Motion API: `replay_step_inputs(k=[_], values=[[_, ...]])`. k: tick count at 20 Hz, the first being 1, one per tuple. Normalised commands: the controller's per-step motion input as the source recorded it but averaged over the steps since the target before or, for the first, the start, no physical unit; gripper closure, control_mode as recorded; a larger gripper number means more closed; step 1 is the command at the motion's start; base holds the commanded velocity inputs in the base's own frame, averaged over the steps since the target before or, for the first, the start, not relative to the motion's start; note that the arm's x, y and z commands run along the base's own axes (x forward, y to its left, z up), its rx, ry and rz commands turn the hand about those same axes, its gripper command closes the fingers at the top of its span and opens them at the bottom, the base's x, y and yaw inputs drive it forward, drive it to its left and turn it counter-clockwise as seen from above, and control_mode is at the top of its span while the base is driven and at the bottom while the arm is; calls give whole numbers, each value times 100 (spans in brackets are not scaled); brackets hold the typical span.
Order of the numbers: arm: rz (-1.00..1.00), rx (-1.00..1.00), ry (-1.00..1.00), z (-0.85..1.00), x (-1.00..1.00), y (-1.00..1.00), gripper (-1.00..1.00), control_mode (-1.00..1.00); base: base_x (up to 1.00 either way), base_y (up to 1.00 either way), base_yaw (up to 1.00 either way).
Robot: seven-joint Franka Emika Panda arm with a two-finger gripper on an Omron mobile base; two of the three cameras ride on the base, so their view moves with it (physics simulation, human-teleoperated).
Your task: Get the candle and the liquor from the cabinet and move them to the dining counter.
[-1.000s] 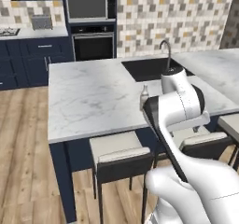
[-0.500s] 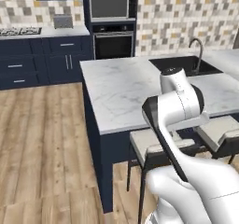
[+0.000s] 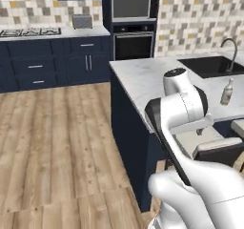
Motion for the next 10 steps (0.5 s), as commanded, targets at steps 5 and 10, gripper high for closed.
replay_step_inputs(k=[5,10], values=[[0,0,0,0,0,0,-100,100,34,86,-3],[0,0,0,0,0,0,-100,100,36,86,-3]])
